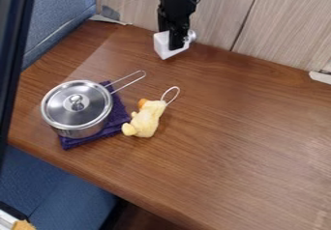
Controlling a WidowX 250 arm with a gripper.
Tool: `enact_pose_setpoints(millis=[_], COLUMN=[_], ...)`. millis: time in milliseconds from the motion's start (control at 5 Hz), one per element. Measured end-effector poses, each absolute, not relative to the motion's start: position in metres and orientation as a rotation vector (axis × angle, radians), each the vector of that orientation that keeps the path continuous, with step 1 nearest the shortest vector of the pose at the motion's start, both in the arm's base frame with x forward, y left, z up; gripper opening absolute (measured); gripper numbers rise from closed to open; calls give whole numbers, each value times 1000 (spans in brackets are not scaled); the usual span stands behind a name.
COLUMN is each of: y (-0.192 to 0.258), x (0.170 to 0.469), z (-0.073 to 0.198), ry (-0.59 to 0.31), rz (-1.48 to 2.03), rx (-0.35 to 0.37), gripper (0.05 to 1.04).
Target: Move the white object to top left side on the table
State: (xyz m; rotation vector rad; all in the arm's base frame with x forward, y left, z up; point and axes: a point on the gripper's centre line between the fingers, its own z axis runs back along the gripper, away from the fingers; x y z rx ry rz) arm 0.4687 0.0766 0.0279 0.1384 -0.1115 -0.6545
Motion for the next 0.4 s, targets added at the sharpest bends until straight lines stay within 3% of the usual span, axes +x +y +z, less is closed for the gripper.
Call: enact_pose_setpoints(millis=[200,400], y=[78,77], x=[467,467], z=[19,19], ry=[-91,-94], rz=[-655,-645], rx=[141,133], gripper=[656,722])
